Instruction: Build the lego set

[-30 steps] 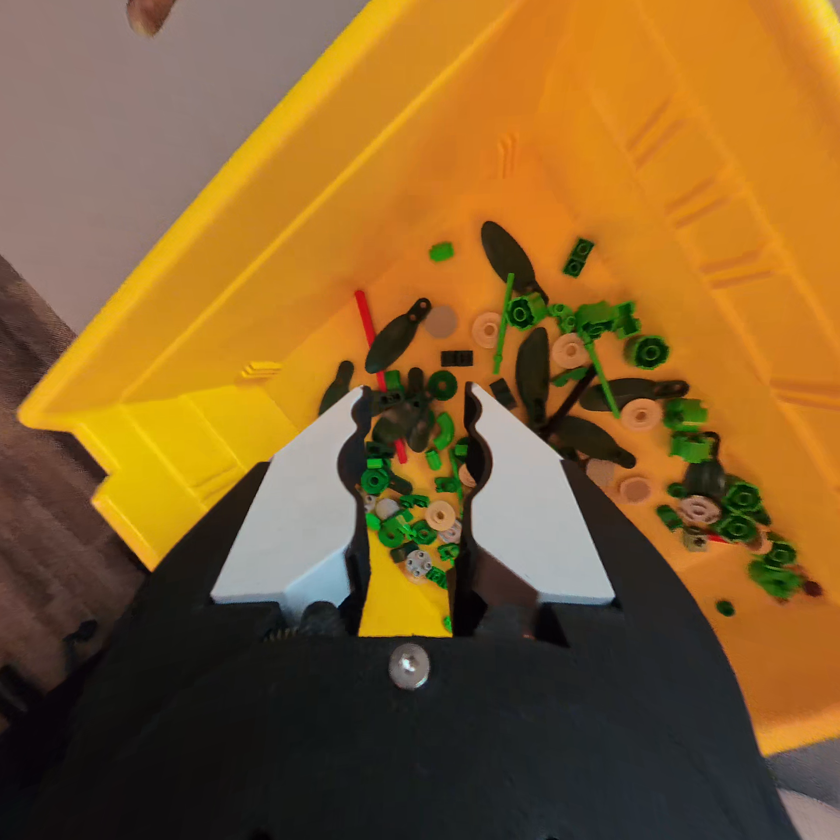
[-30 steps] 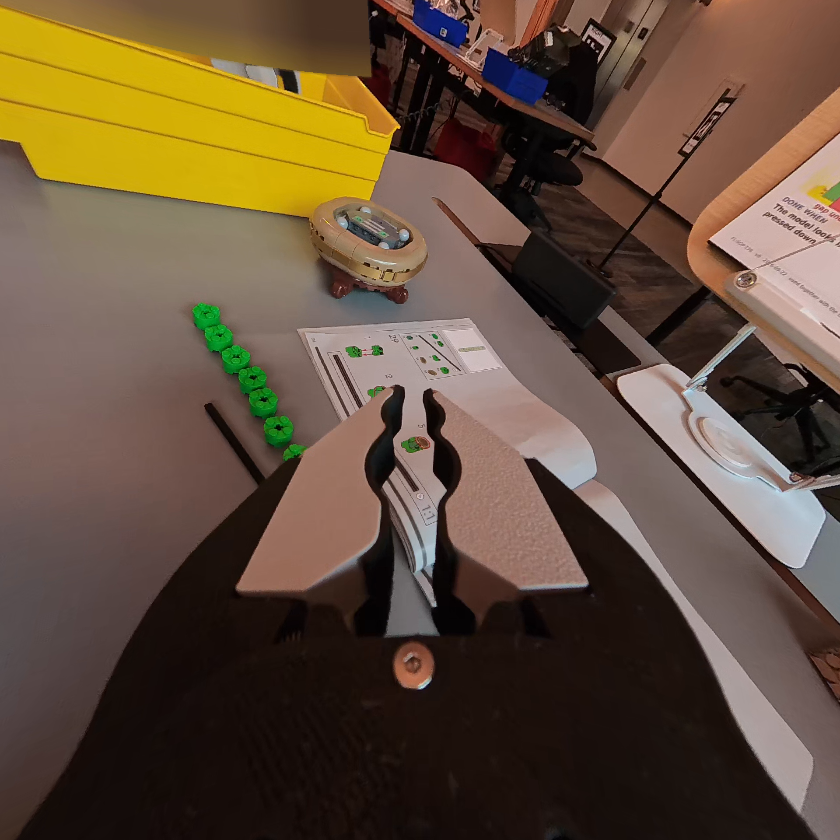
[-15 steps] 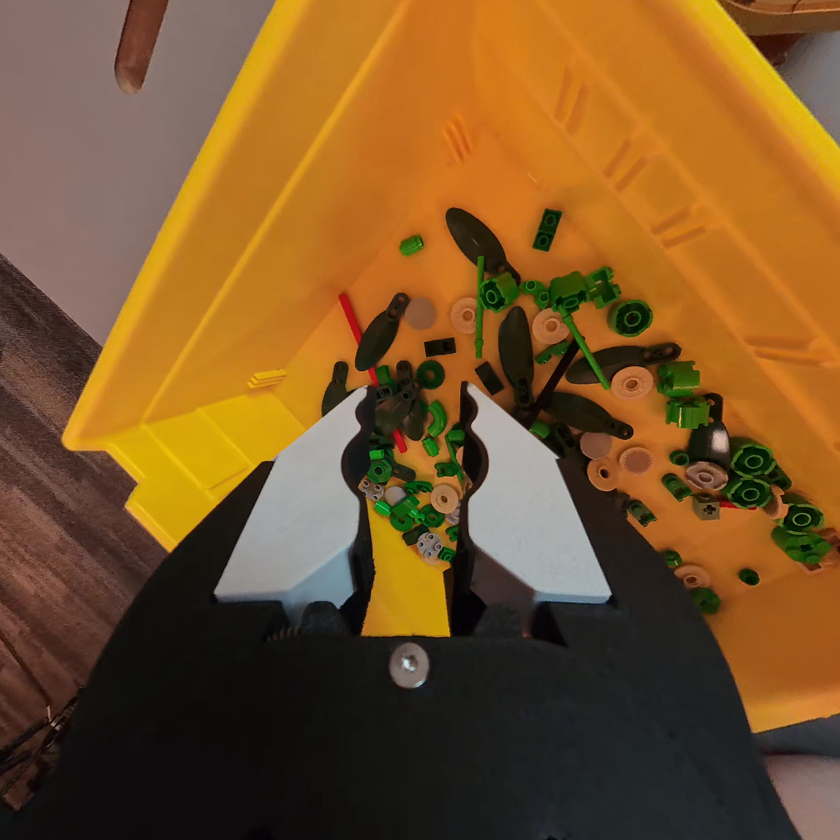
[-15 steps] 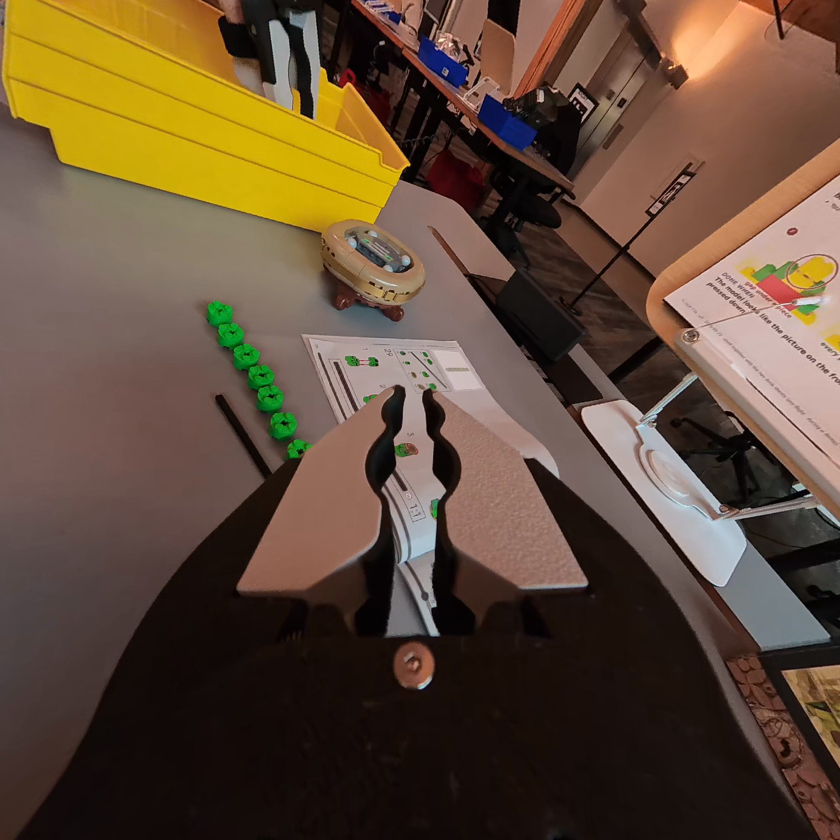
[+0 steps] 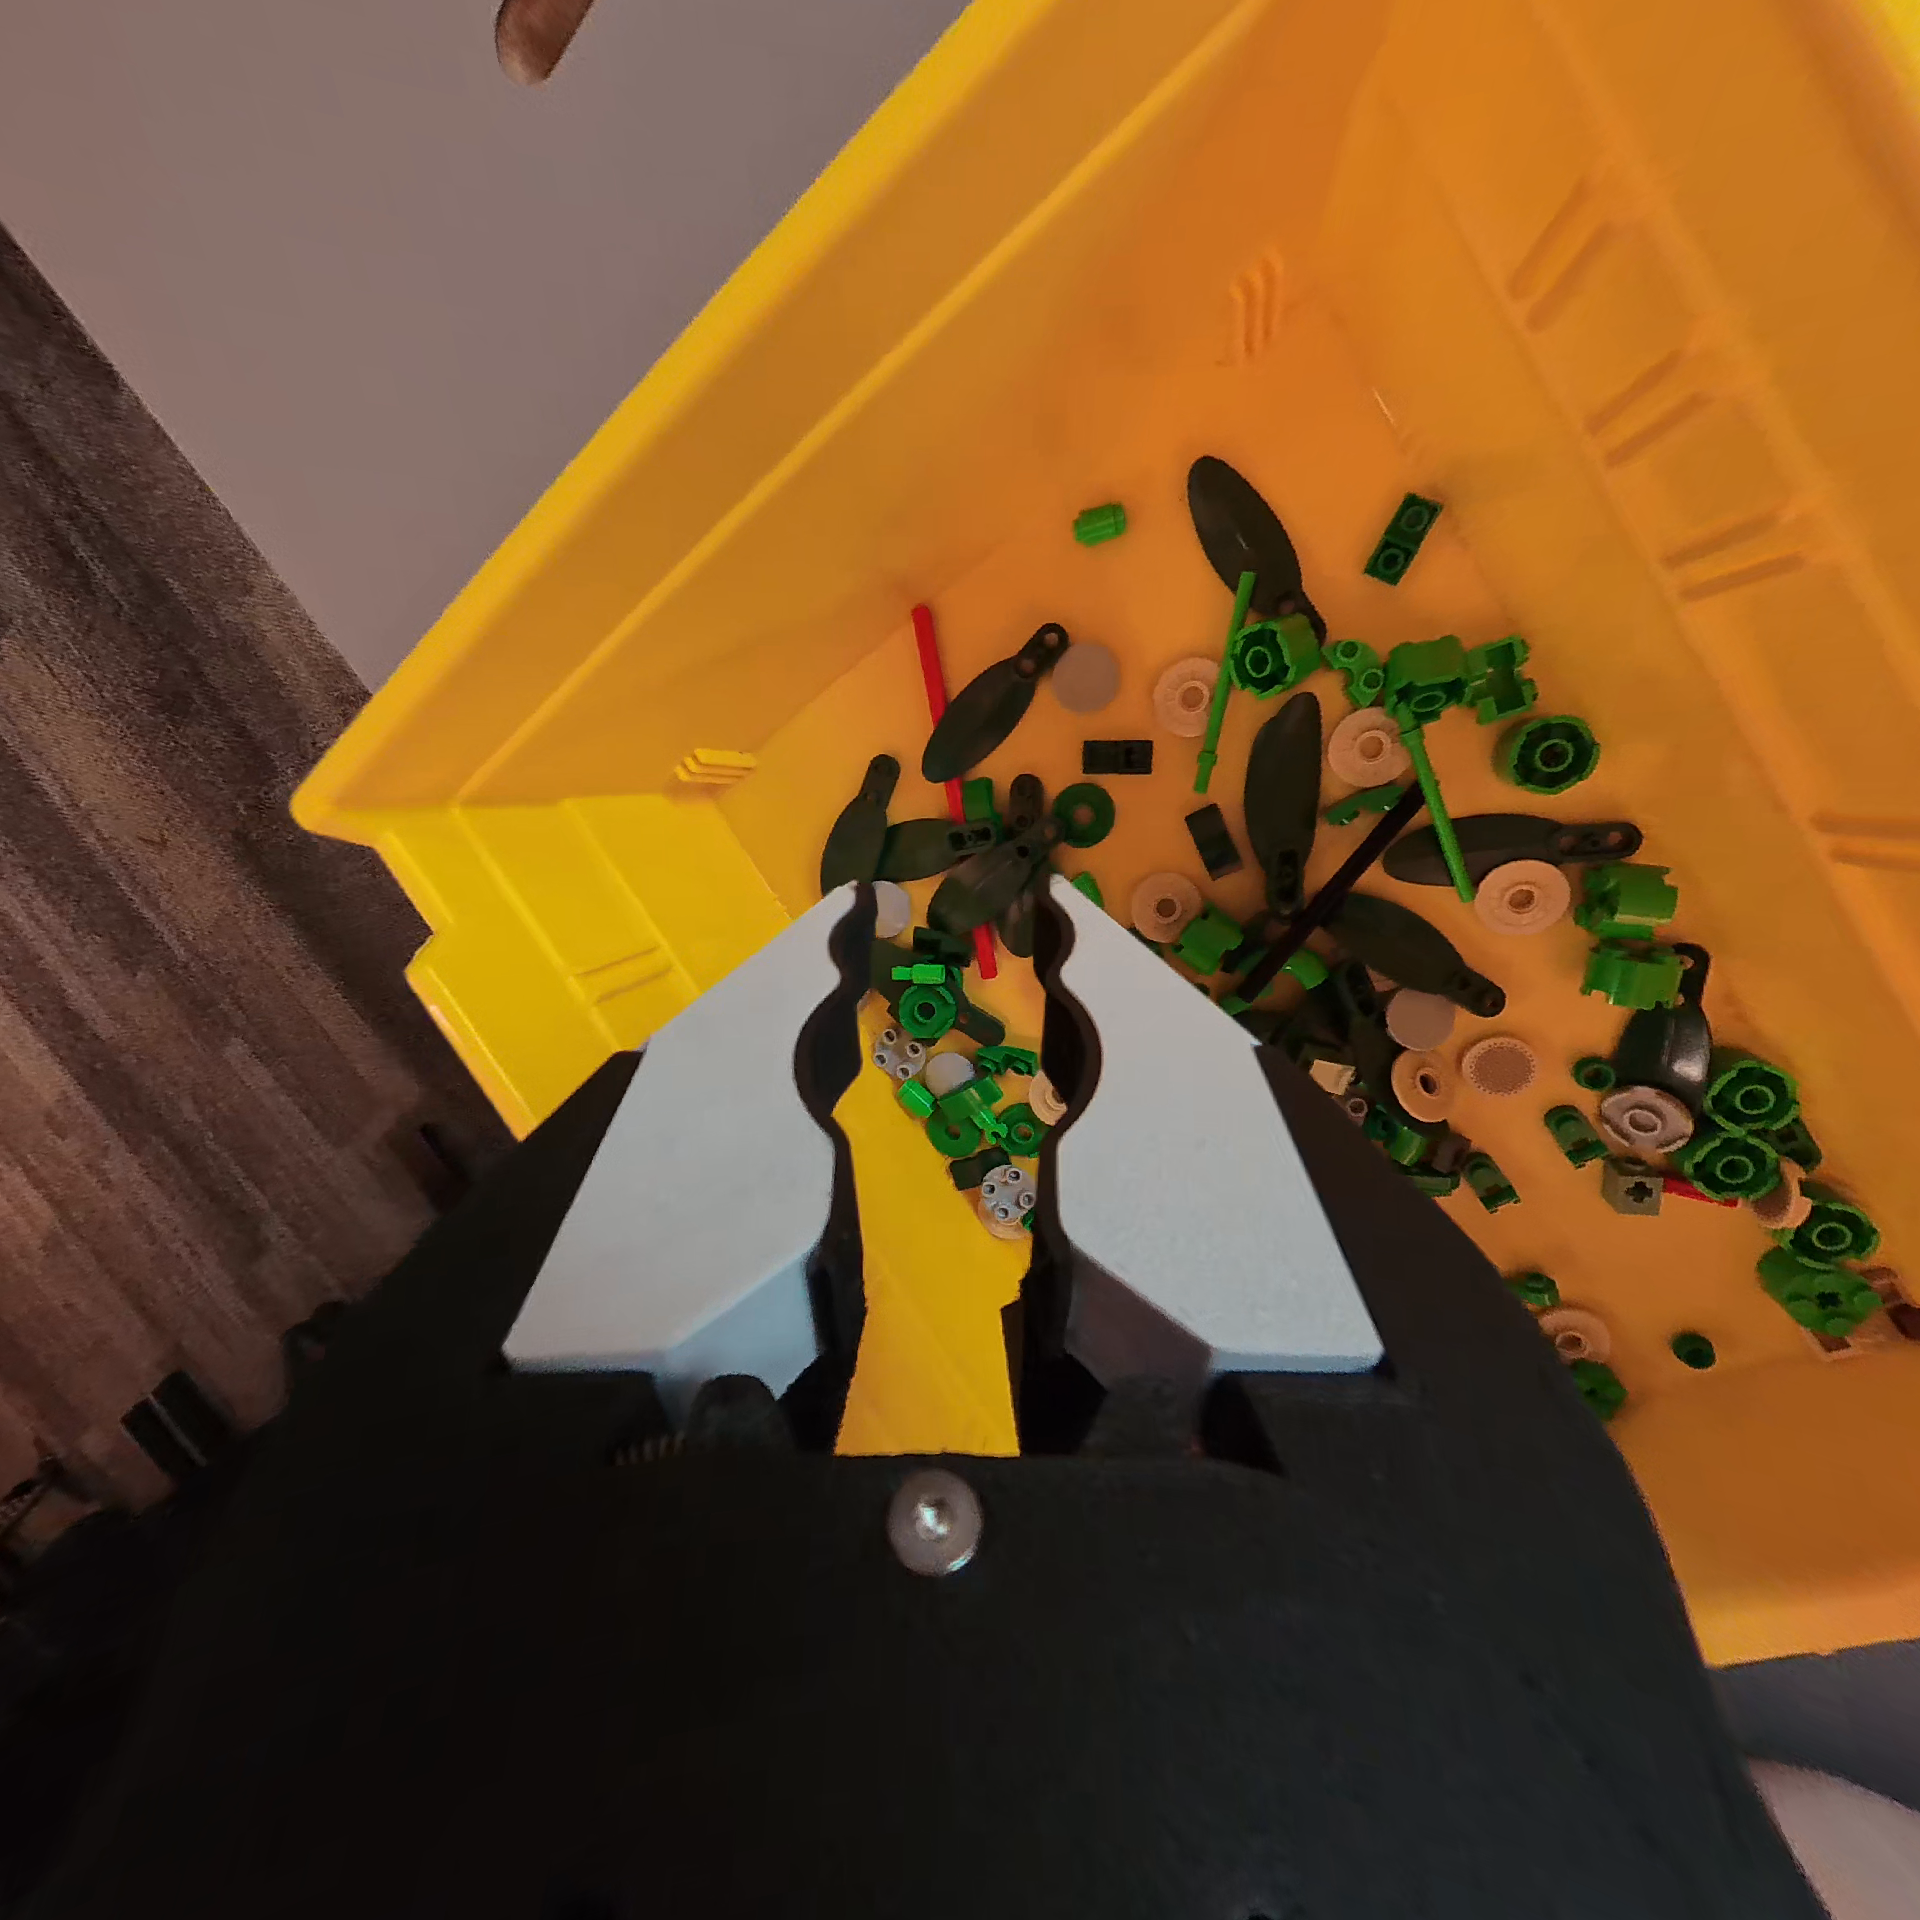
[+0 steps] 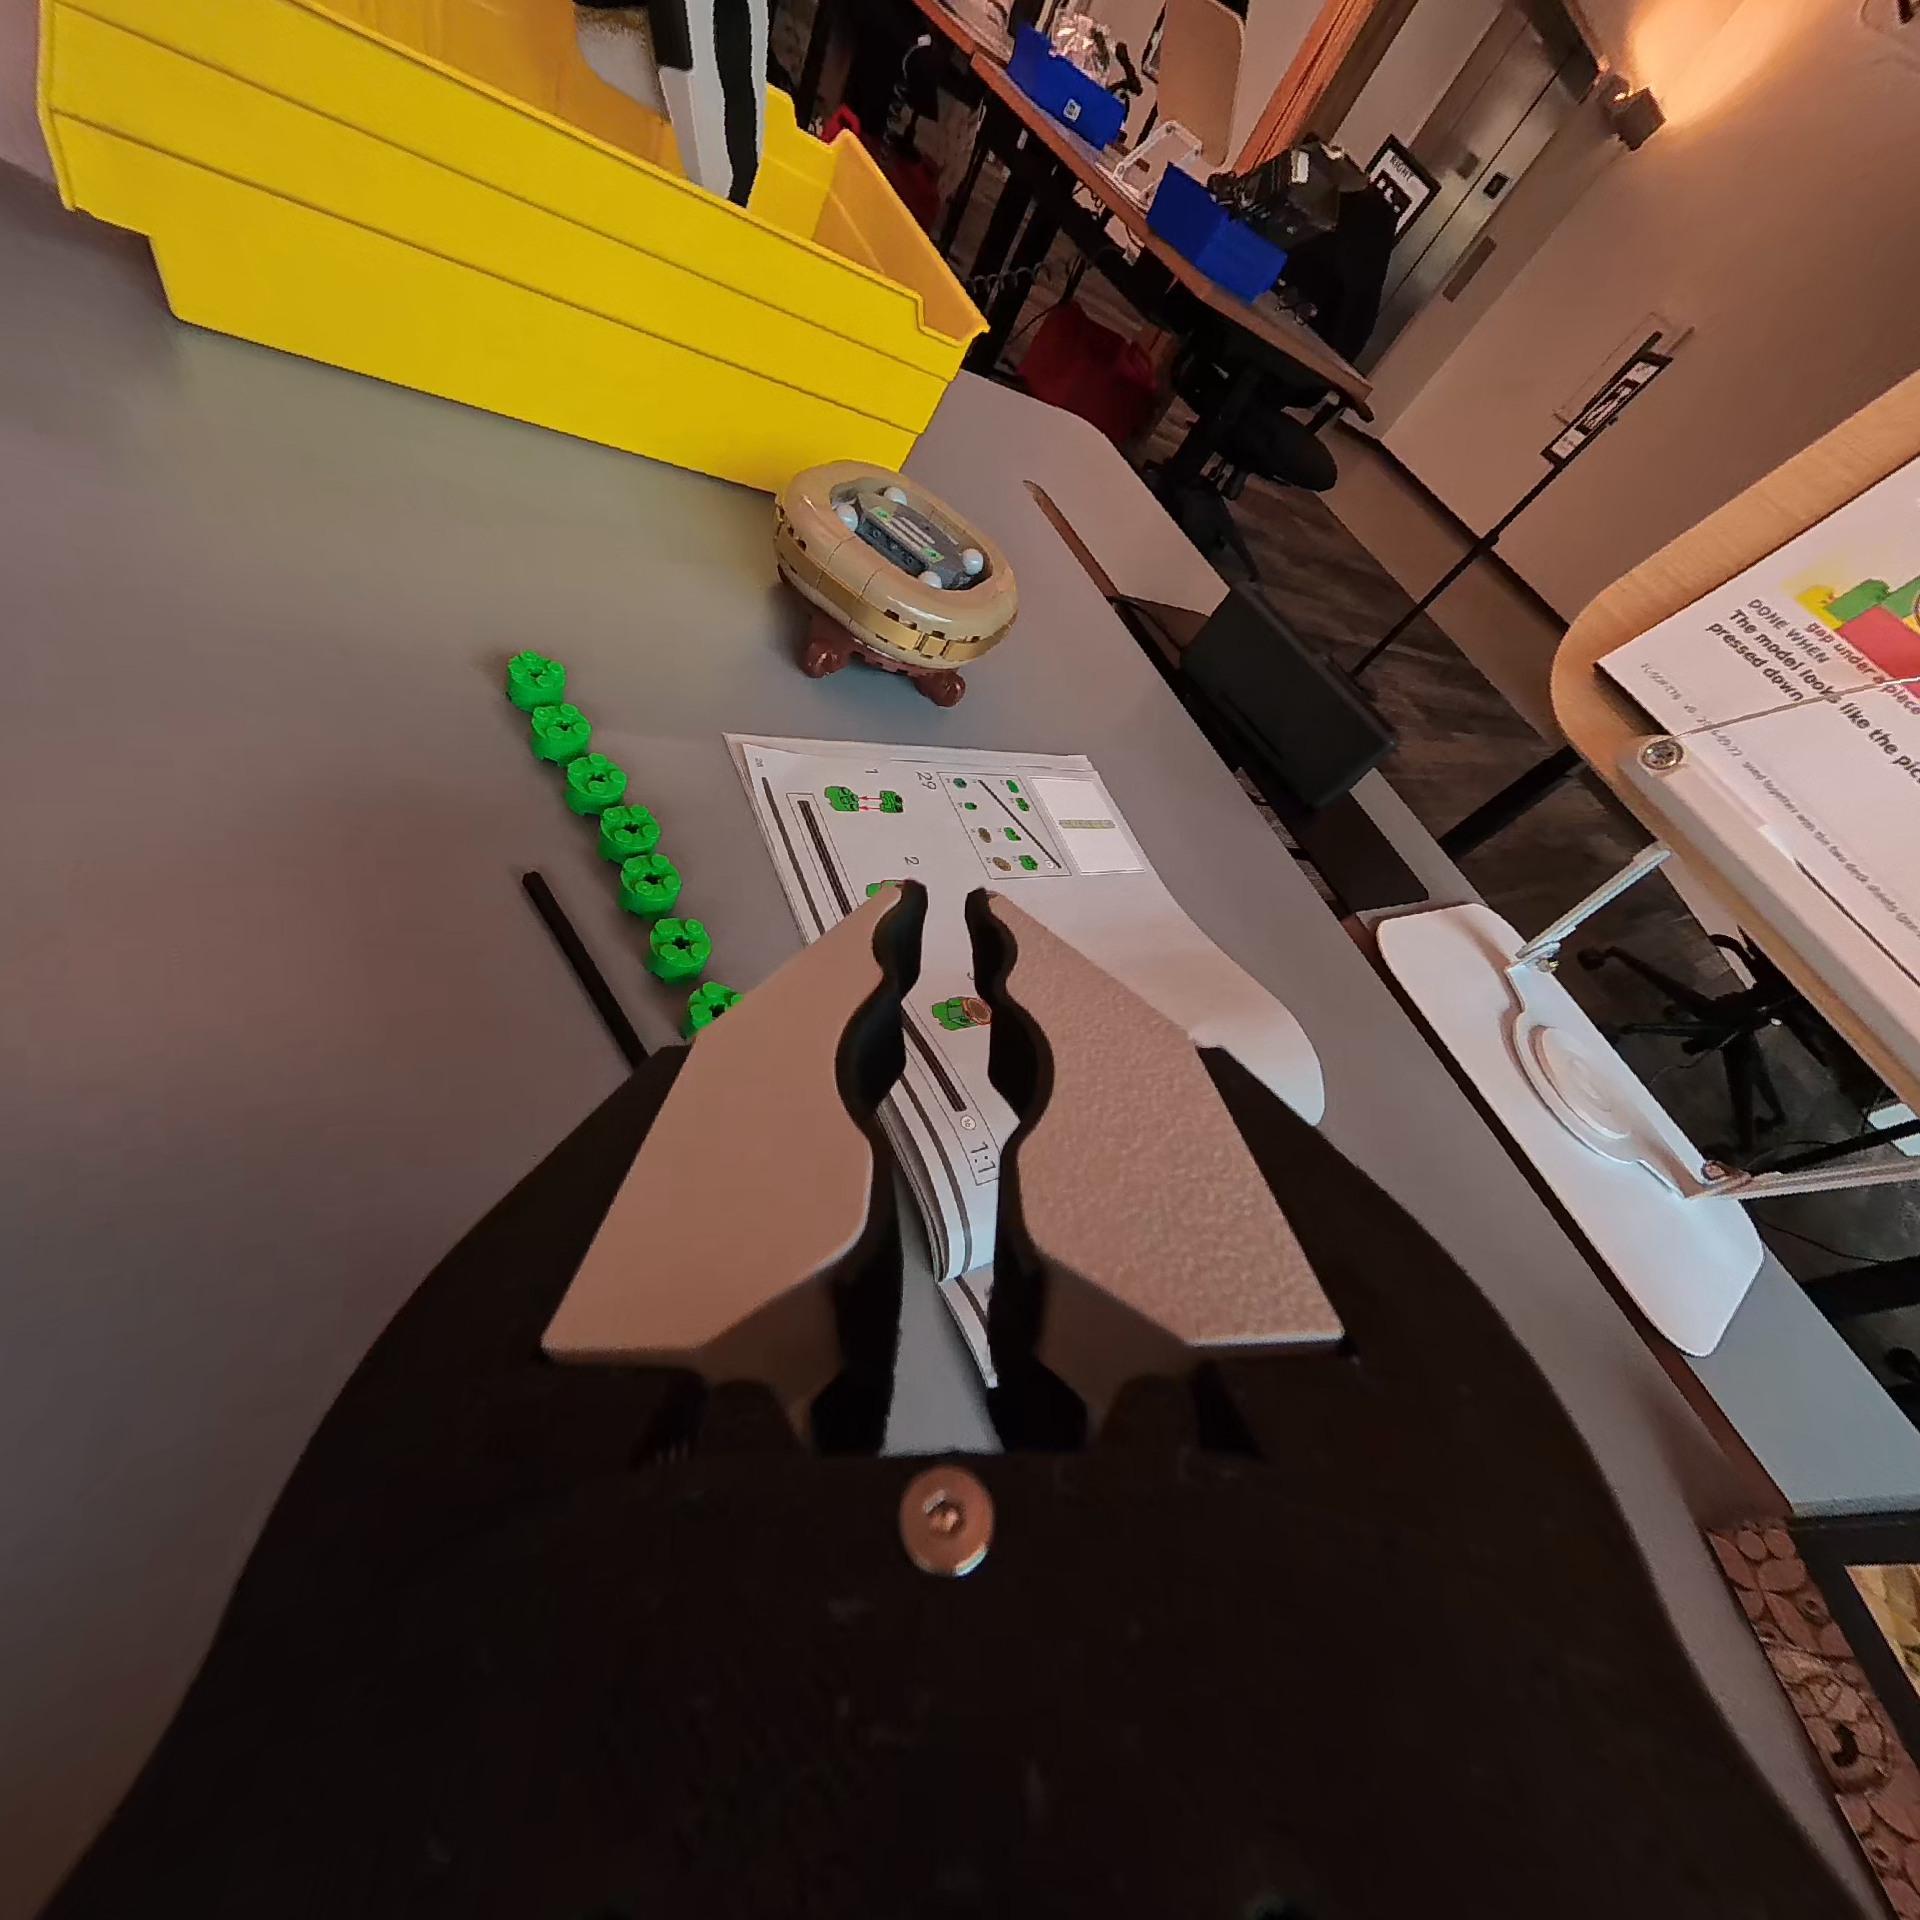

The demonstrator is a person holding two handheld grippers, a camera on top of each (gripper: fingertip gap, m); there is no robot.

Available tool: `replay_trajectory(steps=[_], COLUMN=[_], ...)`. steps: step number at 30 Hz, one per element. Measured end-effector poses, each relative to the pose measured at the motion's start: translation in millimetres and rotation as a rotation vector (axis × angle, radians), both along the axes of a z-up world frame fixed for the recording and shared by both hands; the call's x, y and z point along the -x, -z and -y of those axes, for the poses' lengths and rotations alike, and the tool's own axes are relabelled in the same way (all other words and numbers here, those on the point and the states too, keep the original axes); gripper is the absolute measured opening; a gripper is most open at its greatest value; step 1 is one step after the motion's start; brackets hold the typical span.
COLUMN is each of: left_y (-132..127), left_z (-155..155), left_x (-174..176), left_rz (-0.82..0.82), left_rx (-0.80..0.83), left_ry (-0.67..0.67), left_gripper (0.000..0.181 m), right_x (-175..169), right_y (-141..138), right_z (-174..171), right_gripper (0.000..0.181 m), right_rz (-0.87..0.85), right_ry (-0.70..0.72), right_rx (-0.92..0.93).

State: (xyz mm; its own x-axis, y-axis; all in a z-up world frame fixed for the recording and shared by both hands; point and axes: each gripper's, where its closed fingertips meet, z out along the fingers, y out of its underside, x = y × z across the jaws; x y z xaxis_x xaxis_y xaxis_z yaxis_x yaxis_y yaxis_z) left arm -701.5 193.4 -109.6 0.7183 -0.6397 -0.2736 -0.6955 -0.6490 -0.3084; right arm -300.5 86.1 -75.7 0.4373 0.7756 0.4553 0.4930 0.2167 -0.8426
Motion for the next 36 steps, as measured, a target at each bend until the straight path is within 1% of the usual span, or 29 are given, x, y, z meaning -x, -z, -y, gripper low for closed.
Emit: replay_trajectory(steps=[3,5,7,8,9,13,16,19,24,32,36], left_y=[0.3,4.9,13.1,17.5,20.9,27.8,39.2,46.6,57.0,57.4,57.1], left_z=[3.5,4.2,2.3,2.4,2.6,0.2,0.2,0.9,2.3,3.5,0.7], left_x=[-7.9,-10.5,-6.7,-5.3,-5.2,-17.6,-21.7,-28.8,-24.3,-19.3,-15.7], left_rz=[0.015,-0.011,-0.047,-0.051,-0.047,-0.01,-0.018,0.012,-0.003,-0.002,-0.003], left_rx=[0.006,0.004,0.009,0.024,0.037,0.036,0.07,0.091,0.133,0.146,0.143], left_ry=[0.061,0.118,0.139,0.139,0.141,0.2,0.213,0.238,0.227,0.203,0.167], left_gripper=[0.031,0.032,0.033,0.038,0.038,0.033,0.028,0.022,0.017,0.019,0.012], right_x=[0.1,0.7,1.7,2.3,2.8,4.8,5.6,5.9,6.9,9.6,10.1], right_y=[1.2,1.3,3.1,4.9,6.9,11.7,14.2,16.8,19.8,28.3,28.0], right_z=[0.4,0.7,0.4,0.1,-0.2,0.4,1.4,2.4,3.6,6.4,9.0], right_gripper=[0.007,0.007,0.007,0.007,0.007,0.007,0.007,0.007,0.007,0.007,0.007], right_rz=[0.006,0.006,0.008,0.012,0.019,0.042,0.054,0.069,0.082,0.118,0.135], right_ry=[-0.003,-0.006,-0.009,-0.01,-0.01,-0.017,-0.022,-0.027,-0.035,-0.051,-0.058], right_rx=[0.004,0.005,0.012,0.018,0.024,0.031,0.036,0.04,0.049,0.071,0.055])
